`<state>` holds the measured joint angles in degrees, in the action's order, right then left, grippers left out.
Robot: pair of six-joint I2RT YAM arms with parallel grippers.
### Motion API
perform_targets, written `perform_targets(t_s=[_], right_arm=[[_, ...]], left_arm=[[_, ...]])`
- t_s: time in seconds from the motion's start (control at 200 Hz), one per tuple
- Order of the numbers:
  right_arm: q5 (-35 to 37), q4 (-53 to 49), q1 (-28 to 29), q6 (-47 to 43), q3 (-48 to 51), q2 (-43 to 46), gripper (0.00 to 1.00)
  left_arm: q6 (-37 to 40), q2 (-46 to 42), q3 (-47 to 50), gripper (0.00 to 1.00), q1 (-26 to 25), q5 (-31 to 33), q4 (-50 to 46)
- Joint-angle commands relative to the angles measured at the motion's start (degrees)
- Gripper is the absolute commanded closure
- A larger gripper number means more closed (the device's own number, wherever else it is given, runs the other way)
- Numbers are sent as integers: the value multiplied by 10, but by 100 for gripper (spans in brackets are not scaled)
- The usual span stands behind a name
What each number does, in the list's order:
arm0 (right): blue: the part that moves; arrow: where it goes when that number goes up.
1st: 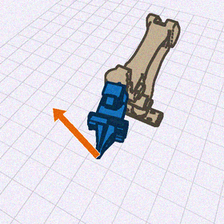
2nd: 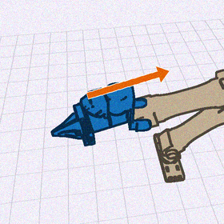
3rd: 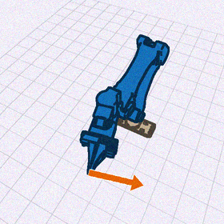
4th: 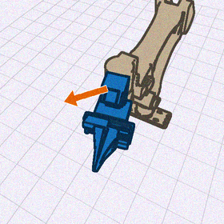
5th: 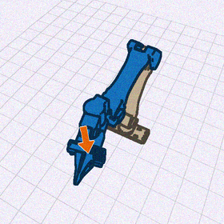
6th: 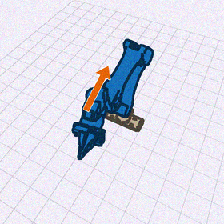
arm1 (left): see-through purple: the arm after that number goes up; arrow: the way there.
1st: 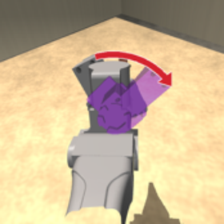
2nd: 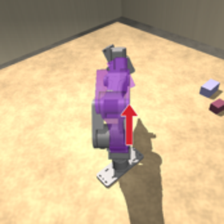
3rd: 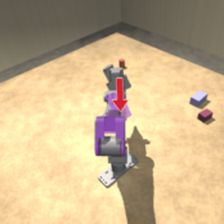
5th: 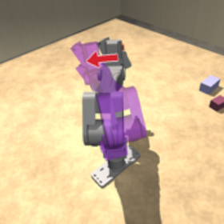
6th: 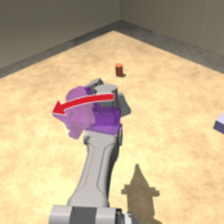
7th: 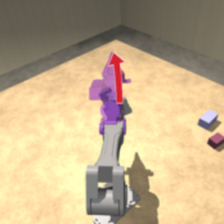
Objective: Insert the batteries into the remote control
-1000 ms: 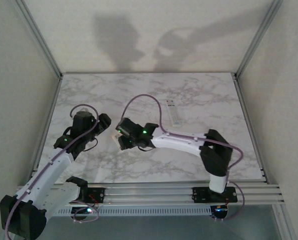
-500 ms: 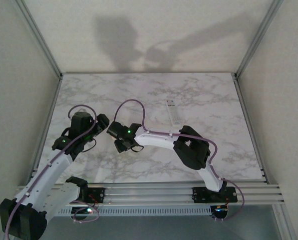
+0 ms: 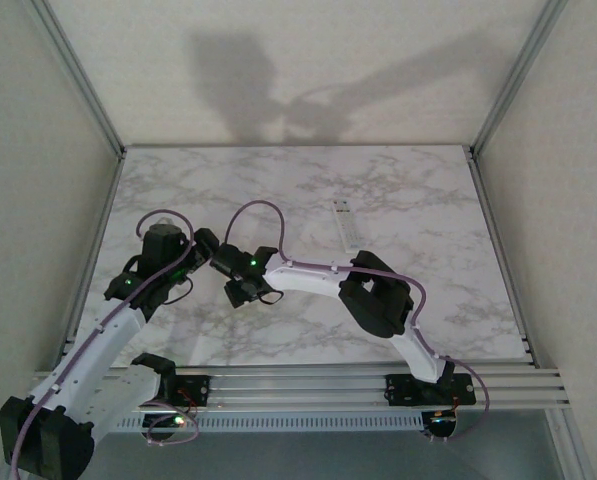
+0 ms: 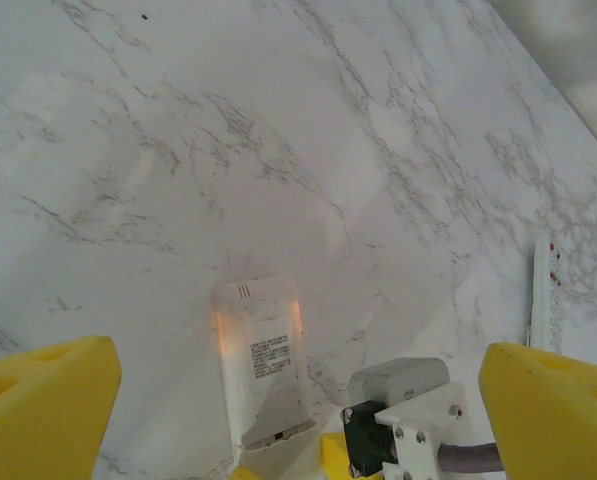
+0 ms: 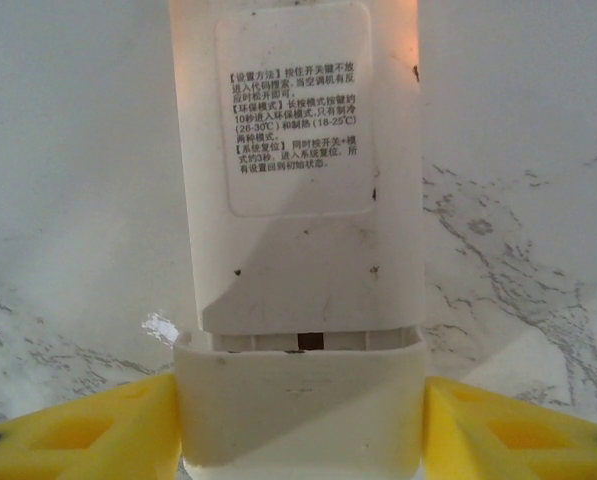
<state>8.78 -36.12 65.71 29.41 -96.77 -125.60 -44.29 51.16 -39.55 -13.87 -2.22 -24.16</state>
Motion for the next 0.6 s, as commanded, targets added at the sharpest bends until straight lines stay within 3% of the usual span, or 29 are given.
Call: perform_targets(t_s=[0.0, 0.155, 0.471, 0.596], right_arm=[[-4, -19, -1, 2, -13, -5, 35], [8, -22, -2, 1, -8, 21, 28], [19, -10, -3, 9, 16, 42, 36], [29, -22, -5, 11, 15, 35, 33]], left_arm=[[9, 3, 9, 8, 6, -3, 8], [8, 6, 12, 8, 6, -6, 12], [8, 5, 16, 8, 7, -9, 14], [9, 3, 18, 8, 7, -11, 11]])
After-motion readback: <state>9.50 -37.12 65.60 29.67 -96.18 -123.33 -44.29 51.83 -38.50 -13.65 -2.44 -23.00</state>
